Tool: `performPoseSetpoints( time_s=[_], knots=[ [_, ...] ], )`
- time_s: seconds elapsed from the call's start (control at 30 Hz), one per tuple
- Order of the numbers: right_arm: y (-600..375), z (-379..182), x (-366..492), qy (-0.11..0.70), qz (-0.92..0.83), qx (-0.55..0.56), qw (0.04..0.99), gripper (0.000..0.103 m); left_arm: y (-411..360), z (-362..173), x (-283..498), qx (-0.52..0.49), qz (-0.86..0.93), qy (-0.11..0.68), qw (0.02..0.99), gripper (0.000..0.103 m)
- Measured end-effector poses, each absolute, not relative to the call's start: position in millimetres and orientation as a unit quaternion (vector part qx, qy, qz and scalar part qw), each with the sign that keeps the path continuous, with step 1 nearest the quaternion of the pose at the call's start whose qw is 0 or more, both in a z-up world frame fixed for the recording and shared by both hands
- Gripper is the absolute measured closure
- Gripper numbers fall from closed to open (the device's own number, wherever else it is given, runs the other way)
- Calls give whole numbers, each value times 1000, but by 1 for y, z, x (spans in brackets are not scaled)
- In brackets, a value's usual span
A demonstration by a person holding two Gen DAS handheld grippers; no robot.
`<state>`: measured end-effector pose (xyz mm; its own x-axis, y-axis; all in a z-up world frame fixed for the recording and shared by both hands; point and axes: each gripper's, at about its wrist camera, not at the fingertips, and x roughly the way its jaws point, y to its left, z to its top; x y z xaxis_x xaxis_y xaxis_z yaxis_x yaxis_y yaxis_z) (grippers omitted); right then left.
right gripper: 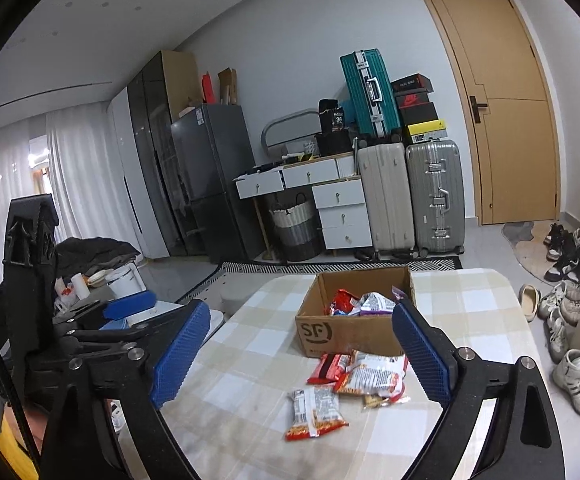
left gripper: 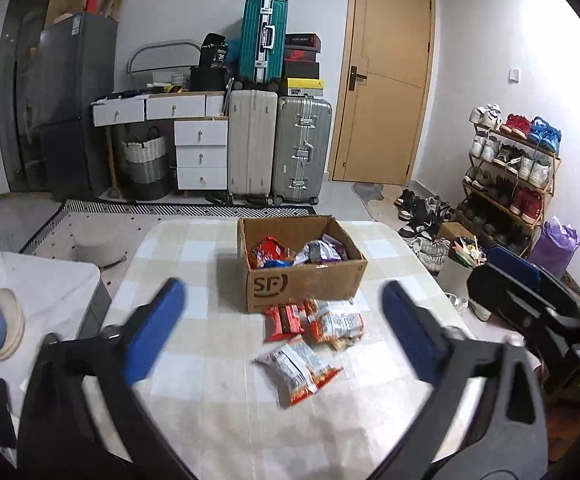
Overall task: Organize snacks
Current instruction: 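Withdraw both tools from the box back toward the remaining snacks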
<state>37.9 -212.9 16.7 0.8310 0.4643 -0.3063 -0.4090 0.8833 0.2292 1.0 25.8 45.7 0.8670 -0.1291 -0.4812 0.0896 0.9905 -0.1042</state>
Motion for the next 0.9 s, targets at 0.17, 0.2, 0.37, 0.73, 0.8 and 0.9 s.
performPoseSetpoints(
  time_s=[0.17,0.2,0.37,0.73,0.8,0.9],
  knots=[
    [-224,8,30,171,220,84,957,3,35,38,-31,-57,-68,243,966,1],
    [-226,4,26,169,215,82,958,2,37,35,-35,-57,-64,236,968,1],
    [-232,-22,18,173,199,84,961,1,38,4,-44,-48,-64,255,964,1],
    [-234,-66,26,211,180,77,958,1,28,-69,-4,-53,-70,332,939,1],
    [-233,-69,29,214,180,78,957,1,27,-73,7,-51,-69,340,937,1],
    [-231,-72,31,215,181,79,956,1,22,-80,17,-50,-71,348,934,1]
  ],
)
